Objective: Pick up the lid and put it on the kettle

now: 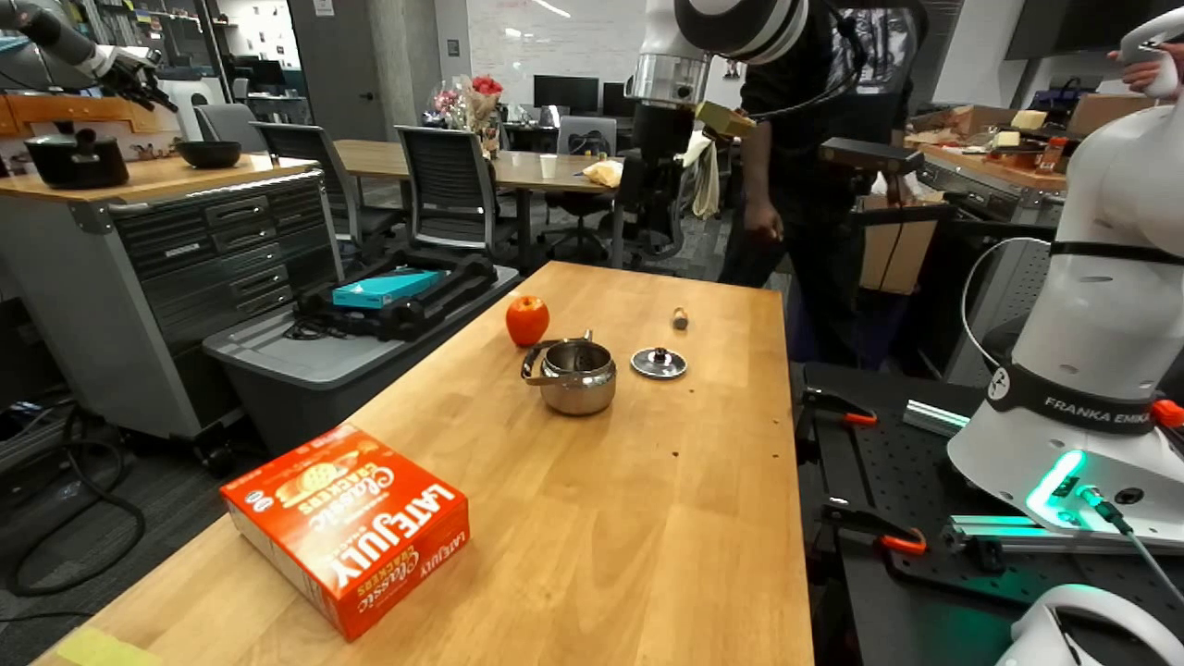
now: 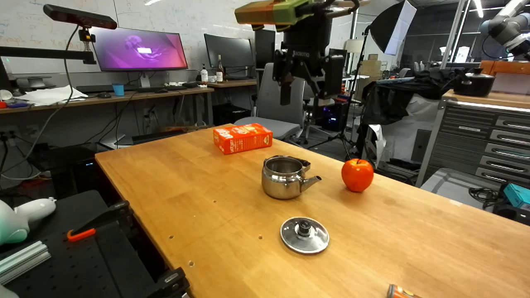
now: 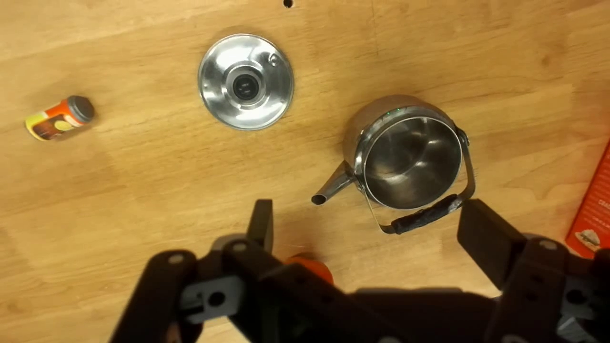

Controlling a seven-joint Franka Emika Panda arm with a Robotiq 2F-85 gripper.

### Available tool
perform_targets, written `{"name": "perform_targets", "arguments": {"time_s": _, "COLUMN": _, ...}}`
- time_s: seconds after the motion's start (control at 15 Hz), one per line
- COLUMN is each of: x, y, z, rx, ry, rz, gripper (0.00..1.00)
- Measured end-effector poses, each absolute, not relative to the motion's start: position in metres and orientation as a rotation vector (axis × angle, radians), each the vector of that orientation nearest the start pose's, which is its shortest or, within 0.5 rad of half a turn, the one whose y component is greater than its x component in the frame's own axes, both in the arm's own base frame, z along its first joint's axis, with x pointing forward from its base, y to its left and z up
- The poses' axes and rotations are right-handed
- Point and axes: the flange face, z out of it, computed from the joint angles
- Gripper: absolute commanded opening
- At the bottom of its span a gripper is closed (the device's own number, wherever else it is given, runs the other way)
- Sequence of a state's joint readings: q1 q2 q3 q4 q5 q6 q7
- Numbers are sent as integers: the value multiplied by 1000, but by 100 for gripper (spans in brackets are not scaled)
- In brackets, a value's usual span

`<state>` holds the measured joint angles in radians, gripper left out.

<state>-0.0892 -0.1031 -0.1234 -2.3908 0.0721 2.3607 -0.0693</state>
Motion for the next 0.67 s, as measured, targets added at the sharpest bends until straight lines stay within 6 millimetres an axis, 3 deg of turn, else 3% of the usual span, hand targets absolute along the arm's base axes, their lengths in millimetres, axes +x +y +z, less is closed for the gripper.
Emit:
{"name": "perform_targets", "arguments": {"time_s": 0.33, "x": 472, "y": -115, "z": 353, "rx": -3065, "ry": 340, "rz": -77, "gripper": 100}}
{"name": "perform_targets", "arguments": {"time_s": 0.67, "x": 456, "y": -138, "z": 322, "rx": -3055, "ry": 427, "rz": -6, "gripper": 100}}
